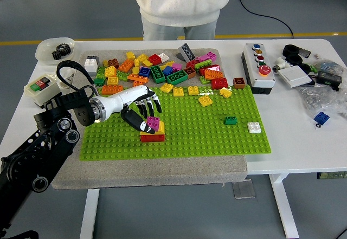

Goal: Pick up the brick,pile it on top of brick,press brick,pick up the brick,pile it on top of brick,press brick

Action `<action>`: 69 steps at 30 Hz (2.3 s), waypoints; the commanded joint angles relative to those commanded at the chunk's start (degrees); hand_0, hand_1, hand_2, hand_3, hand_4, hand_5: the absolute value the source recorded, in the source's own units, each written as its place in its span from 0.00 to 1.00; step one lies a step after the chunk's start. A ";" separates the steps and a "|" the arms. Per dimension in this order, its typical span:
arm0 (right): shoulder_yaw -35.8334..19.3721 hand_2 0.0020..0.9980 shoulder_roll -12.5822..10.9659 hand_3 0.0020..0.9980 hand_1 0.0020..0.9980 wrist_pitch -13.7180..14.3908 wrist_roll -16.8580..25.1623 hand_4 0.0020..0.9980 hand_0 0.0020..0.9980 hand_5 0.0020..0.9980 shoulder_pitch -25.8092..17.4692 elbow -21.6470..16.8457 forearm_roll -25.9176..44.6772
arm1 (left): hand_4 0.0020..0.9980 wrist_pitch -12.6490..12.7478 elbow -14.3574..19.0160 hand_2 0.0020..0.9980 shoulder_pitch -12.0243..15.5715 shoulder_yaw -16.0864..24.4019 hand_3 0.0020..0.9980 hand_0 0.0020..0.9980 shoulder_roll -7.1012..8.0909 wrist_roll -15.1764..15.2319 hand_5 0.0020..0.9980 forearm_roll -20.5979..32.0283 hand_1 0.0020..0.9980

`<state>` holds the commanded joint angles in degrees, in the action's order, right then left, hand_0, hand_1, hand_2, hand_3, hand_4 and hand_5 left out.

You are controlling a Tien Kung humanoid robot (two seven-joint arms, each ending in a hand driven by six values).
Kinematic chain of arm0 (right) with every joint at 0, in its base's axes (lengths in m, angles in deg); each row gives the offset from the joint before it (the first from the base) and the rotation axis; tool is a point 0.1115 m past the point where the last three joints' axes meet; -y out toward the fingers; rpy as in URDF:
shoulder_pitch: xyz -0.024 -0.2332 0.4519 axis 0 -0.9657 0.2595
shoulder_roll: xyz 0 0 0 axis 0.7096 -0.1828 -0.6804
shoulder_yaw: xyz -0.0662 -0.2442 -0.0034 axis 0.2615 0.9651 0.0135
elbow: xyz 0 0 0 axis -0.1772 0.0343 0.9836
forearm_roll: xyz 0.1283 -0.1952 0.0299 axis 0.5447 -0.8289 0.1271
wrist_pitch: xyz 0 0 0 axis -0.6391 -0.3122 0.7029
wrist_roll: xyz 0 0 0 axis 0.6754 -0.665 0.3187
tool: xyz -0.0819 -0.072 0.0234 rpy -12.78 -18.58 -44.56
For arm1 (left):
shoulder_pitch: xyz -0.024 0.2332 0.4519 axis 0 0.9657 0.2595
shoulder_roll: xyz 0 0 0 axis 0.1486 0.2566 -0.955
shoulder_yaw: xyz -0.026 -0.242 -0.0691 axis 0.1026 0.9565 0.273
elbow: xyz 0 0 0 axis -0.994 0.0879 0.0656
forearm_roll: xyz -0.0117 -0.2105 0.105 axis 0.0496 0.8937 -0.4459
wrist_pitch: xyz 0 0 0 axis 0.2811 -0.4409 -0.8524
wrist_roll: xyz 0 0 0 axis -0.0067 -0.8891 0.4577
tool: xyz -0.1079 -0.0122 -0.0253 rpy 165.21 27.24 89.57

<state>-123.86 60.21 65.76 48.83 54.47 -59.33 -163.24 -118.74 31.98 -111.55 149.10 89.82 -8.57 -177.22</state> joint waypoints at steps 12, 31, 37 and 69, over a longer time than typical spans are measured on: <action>0.03 0.71 0.00 0.59 0.65 -0.05 0.02 0.80 0.74 0.37 0.05 0.00 0.01 | 1.00 0.27 -0.22 0.44 -0.02 -0.09 0.49 0.42 -0.09 -0.03 0.19 0.14 0.42; 0.01 0.71 -0.01 0.59 0.65 -0.12 0.06 0.80 0.74 0.37 0.08 0.00 -0.05 | 1.00 0.25 -0.62 0.44 -0.07 0.13 0.48 0.42 -0.09 0.17 0.21 -0.37 0.42; -0.07 0.71 -0.04 0.59 0.65 -0.15 0.07 0.81 0.74 0.37 0.06 0.00 -0.14 | 1.00 0.29 -0.80 0.44 -0.15 0.21 0.48 0.42 0.00 0.39 0.21 -0.74 0.42; -0.07 0.71 0.09 0.59 0.65 -0.26 0.16 0.81 0.74 0.37 -0.11 0.00 -0.34 | 1.00 -0.23 0.08 0.43 -0.04 1.12 0.48 0.42 0.36 0.75 0.22 -1.95 0.42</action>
<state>-123.93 60.30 65.50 48.99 54.36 -59.33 -163.58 -118.97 32.05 -111.58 150.22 90.18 -7.82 -179.17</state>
